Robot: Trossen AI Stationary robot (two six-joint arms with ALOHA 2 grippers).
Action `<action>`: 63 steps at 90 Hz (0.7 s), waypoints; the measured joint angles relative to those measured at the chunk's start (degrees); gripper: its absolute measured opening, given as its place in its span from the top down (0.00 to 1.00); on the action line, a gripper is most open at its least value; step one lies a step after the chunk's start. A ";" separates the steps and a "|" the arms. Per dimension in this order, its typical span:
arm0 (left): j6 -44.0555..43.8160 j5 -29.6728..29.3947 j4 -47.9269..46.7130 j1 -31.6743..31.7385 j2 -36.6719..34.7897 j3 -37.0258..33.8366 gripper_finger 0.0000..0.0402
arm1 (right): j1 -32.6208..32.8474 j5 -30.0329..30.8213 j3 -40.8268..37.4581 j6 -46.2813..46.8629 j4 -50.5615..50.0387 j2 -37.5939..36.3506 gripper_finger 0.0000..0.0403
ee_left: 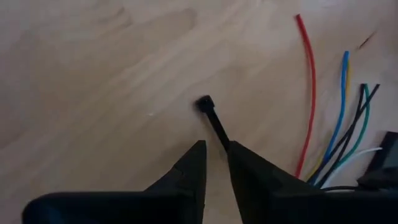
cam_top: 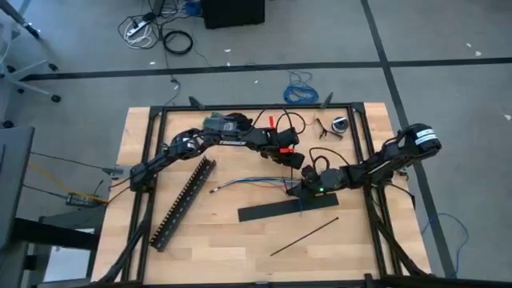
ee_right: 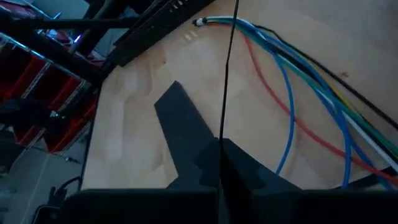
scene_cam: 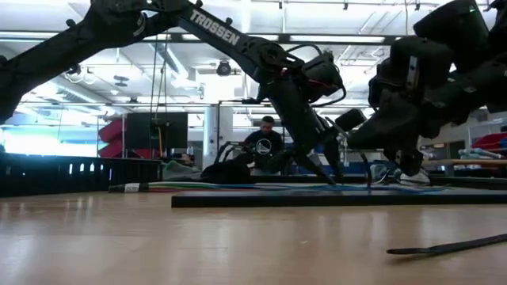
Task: Ziptie cables
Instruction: Wrap the black zip tie on the cable wires
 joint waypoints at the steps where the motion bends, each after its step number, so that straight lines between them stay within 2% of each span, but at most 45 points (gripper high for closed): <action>1: 0.00 -0.01 -0.01 0.00 0.00 0.00 0.85 | 0.05 -0.03 0.00 0.00 0.00 0.00 1.00; 63: -0.02 0.91 -1.51 -0.02 -0.04 0.00 0.85 | 2.26 -2.45 0.00 -0.09 -0.09 0.00 1.00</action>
